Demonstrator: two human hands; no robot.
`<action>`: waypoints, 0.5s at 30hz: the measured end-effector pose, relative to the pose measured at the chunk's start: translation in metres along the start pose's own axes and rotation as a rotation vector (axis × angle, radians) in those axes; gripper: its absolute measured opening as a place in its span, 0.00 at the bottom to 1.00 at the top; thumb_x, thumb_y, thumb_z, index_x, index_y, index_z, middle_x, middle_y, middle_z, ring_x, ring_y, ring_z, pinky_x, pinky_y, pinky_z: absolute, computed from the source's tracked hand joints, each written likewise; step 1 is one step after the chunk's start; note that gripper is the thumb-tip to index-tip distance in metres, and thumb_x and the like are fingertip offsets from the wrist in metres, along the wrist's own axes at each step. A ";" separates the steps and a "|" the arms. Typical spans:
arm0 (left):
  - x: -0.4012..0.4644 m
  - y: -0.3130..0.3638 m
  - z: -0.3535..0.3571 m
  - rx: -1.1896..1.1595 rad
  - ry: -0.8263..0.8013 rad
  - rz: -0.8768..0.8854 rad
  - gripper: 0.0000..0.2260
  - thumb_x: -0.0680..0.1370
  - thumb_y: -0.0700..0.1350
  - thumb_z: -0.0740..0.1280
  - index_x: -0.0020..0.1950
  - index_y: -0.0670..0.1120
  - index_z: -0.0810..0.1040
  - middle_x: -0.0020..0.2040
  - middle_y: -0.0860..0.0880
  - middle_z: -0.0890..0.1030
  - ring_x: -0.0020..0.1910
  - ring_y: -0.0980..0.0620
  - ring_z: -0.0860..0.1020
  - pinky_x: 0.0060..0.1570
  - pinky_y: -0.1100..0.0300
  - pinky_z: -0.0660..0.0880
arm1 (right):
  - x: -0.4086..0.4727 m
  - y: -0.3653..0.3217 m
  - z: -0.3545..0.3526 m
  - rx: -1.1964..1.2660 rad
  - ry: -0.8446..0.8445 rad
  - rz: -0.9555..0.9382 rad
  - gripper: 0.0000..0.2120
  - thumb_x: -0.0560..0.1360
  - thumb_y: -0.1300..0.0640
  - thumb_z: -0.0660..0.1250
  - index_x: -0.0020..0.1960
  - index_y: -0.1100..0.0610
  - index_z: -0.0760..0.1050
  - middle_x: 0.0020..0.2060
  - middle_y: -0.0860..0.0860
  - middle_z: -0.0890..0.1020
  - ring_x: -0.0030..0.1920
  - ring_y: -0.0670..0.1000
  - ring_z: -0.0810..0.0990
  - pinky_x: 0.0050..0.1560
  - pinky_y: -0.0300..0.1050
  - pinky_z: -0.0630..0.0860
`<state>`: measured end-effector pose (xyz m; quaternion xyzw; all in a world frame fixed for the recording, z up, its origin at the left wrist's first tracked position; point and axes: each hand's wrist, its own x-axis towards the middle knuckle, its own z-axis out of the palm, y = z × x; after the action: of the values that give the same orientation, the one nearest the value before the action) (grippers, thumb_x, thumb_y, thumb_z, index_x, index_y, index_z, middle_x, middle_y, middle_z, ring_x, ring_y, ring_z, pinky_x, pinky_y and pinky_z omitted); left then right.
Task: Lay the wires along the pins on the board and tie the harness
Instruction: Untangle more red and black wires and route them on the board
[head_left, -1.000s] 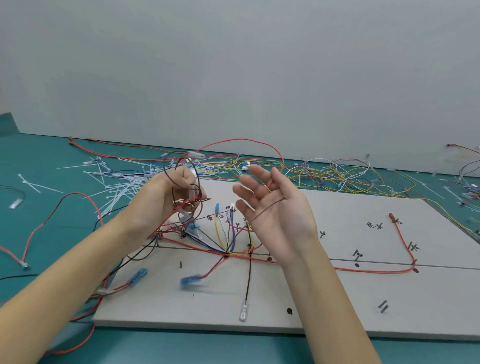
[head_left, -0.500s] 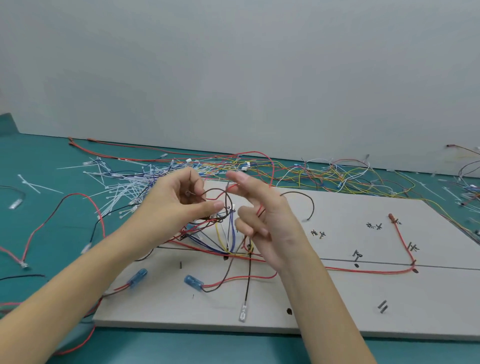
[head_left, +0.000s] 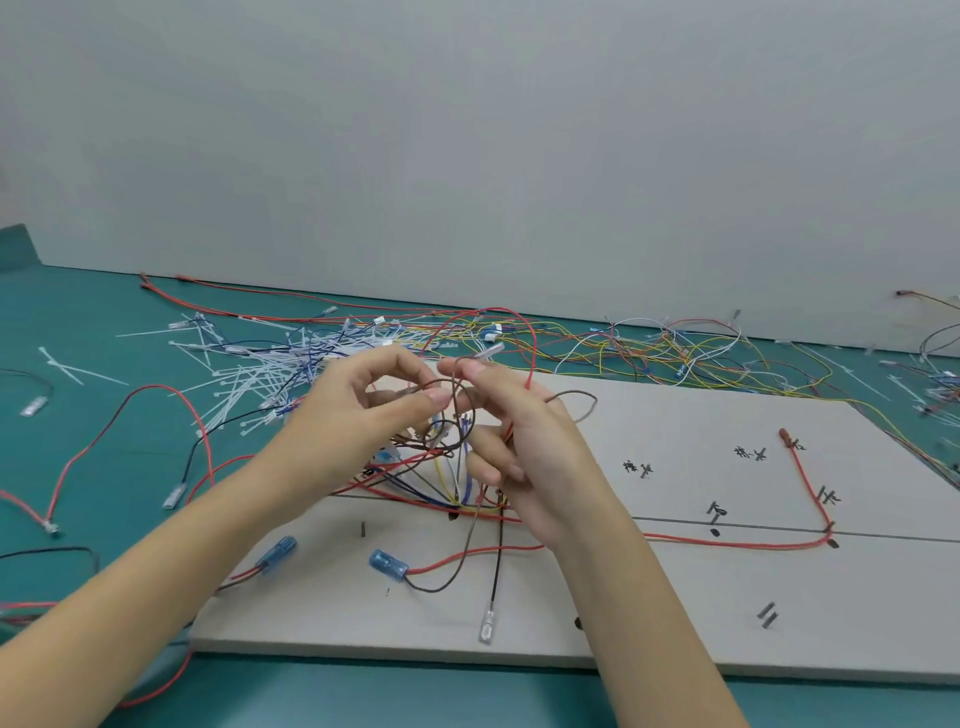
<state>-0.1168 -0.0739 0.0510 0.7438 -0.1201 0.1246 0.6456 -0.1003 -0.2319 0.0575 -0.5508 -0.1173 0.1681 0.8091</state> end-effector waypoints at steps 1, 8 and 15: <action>0.000 0.001 0.001 0.002 -0.007 -0.005 0.07 0.73 0.46 0.68 0.42 0.43 0.78 0.35 0.55 0.80 0.33 0.56 0.78 0.34 0.69 0.73 | 0.000 -0.001 -0.001 0.012 0.010 -0.020 0.10 0.79 0.57 0.63 0.54 0.60 0.81 0.40 0.55 0.75 0.18 0.44 0.55 0.20 0.34 0.62; 0.004 0.008 -0.010 -0.048 0.019 -0.117 0.20 0.81 0.52 0.55 0.36 0.48 0.81 0.35 0.51 0.81 0.33 0.48 0.72 0.33 0.61 0.69 | 0.004 -0.009 -0.010 0.151 0.191 -0.156 0.08 0.80 0.58 0.61 0.50 0.58 0.79 0.41 0.53 0.83 0.16 0.44 0.56 0.21 0.36 0.66; 0.010 0.007 -0.027 -0.065 0.054 -0.226 0.30 0.81 0.61 0.51 0.30 0.47 0.80 0.32 0.46 0.79 0.29 0.54 0.72 0.34 0.57 0.63 | 0.002 -0.018 -0.022 0.263 0.244 -0.123 0.12 0.79 0.57 0.61 0.40 0.58 0.79 0.33 0.51 0.78 0.16 0.44 0.55 0.19 0.35 0.61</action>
<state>-0.1109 -0.0482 0.0650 0.7277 -0.0223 0.0672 0.6822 -0.0871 -0.2562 0.0664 -0.4483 -0.0286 0.0641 0.8911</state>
